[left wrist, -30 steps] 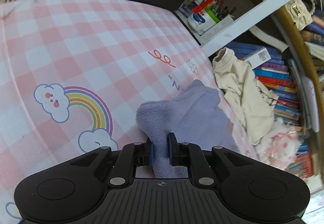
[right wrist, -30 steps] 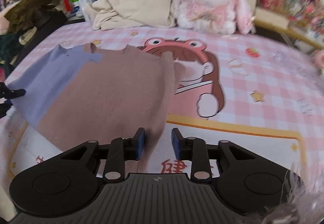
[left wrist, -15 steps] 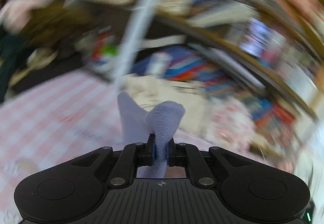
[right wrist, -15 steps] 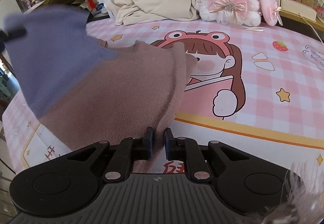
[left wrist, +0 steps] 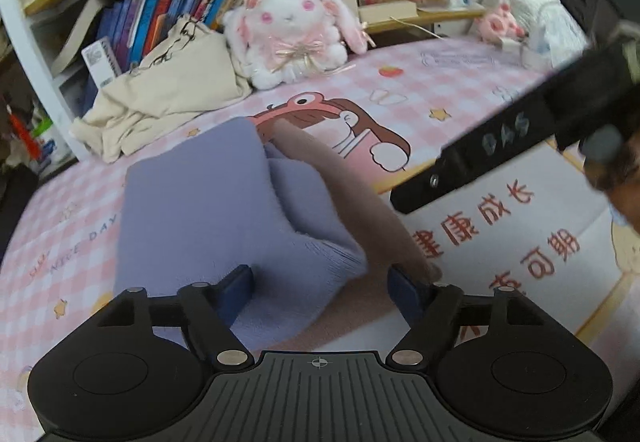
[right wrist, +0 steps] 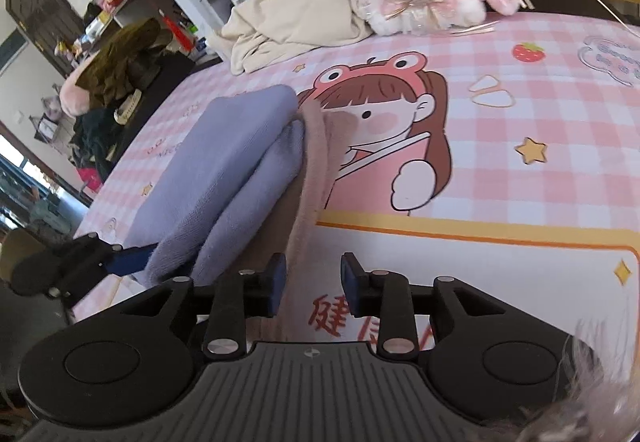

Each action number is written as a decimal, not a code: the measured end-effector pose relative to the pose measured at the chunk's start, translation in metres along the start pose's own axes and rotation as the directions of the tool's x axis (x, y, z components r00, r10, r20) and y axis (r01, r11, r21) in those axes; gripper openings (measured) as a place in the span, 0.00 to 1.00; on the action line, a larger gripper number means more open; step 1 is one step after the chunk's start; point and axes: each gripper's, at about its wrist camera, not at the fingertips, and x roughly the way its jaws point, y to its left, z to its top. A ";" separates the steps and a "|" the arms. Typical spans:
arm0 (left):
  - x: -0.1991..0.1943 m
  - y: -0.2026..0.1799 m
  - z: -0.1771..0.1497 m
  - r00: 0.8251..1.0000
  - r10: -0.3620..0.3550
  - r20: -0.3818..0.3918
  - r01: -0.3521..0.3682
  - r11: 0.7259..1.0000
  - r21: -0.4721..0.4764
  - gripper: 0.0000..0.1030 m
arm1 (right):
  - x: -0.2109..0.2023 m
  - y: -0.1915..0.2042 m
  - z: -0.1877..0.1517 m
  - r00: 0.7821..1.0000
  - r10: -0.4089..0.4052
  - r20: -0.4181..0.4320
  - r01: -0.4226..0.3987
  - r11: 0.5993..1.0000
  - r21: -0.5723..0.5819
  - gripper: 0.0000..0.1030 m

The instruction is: Fold clothes

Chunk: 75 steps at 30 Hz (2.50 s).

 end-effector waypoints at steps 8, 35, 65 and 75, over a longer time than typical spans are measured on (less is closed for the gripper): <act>-0.058 0.031 -0.004 0.988 0.012 0.155 0.024 0.973 -0.231 0.78 | -0.013 0.001 0.004 0.996 0.093 -0.015 -0.091 0.994 0.063 0.56; -0.014 0.083 -0.035 0.998 -0.017 0.058 0.028 0.981 -0.191 0.69 | 0.032 0.095 0.018 0.969 0.095 0.228 -0.034 0.966 -0.256 0.16; -0.004 0.095 -0.033 0.996 -0.056 0.066 0.070 0.972 -0.224 0.69 | 0.062 0.064 0.021 0.982 -0.180 0.050 0.185 0.971 -0.149 0.30; -0.035 0.106 -0.037 0.994 -0.047 0.094 0.078 0.931 -0.355 0.83 | 0.003 0.048 -0.010 0.994 -0.108 -0.005 0.107 0.990 -0.088 0.51</act>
